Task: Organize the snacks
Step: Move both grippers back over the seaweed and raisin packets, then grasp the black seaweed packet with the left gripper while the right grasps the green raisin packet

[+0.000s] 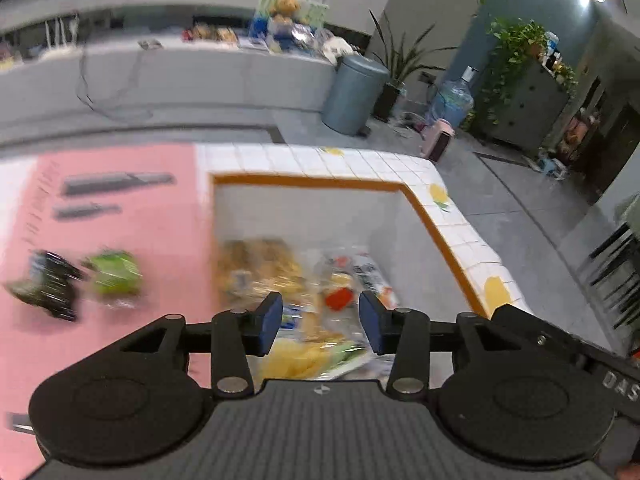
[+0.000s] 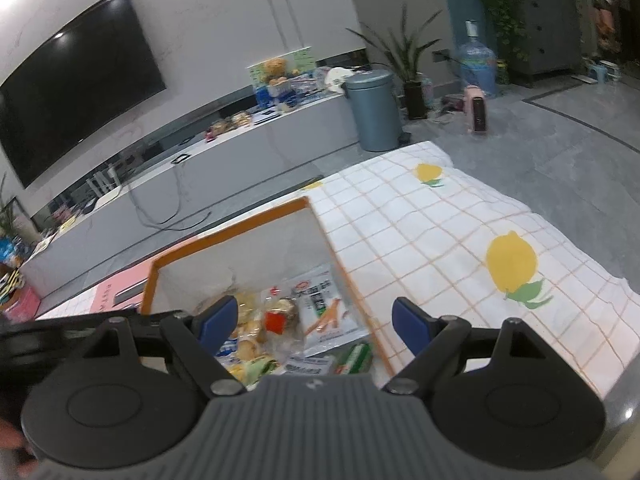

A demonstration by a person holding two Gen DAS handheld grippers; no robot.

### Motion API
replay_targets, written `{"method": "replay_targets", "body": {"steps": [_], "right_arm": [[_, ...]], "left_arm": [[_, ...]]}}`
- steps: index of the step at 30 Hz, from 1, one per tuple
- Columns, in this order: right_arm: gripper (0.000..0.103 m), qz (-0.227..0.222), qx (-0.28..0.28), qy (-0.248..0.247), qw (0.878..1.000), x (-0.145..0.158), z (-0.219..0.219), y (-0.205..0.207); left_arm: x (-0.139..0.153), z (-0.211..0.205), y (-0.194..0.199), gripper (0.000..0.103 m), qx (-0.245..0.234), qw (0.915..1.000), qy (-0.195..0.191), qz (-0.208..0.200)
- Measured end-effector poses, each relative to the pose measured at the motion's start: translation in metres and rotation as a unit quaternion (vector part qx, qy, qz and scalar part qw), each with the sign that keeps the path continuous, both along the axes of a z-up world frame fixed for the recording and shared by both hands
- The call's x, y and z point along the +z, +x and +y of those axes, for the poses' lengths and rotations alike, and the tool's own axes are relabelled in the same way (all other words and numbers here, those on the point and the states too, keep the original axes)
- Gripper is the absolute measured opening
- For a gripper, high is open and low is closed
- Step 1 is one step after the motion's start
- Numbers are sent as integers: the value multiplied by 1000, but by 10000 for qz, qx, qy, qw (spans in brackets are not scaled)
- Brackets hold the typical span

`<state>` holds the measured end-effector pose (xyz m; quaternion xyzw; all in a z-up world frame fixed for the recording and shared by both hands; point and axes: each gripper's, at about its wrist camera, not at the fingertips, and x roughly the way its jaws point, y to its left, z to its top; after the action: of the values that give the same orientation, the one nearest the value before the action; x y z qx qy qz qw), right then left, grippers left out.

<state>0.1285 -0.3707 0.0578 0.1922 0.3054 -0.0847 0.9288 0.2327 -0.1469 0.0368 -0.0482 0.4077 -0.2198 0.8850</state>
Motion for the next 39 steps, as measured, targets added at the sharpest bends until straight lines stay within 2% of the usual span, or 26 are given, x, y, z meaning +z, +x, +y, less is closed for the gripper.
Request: {"method": "replay_targets", "body": {"steps": [3,5,12,16,22,27,31,33,35,39], "right_arm": [[83,-324,397,226,9984,7,13,-3],[83,-508,673,195,9962,12,27,-3],[80,-745,1255,-189,9891,13,87,6],[79,-940,1645,-551,9803,9,131,9],[79,-1199,1929,-885,9698,-3,176,9],[79,-986,2000,-1154,9680,-18,197,16],[79,-834,1994,-1310,9675,-26,205,20],[79,-785,1965,-1348,9680,-28,206,23],[79,-743,1923,-1394,9685,-31,207,26],[79,-660,1829,-1398,9709,-36,208,32]], "left_arm": [[17,28,-12,52,178,9995,11,-272],[23,45,-16,54,301,9989,-29,-358],[23,94,-28,54,806,9954,196,-484],[20,120,-37,54,1021,9928,304,-544],[0,147,-42,55,1240,9892,532,-569],[-29,170,-29,58,1351,9890,476,-376],[-48,176,-16,61,1135,9921,318,-437],[-59,171,-3,62,1071,9920,460,-490],[-67,168,11,64,1242,9886,653,-541],[-84,162,40,68,1190,9882,806,-529]]}}
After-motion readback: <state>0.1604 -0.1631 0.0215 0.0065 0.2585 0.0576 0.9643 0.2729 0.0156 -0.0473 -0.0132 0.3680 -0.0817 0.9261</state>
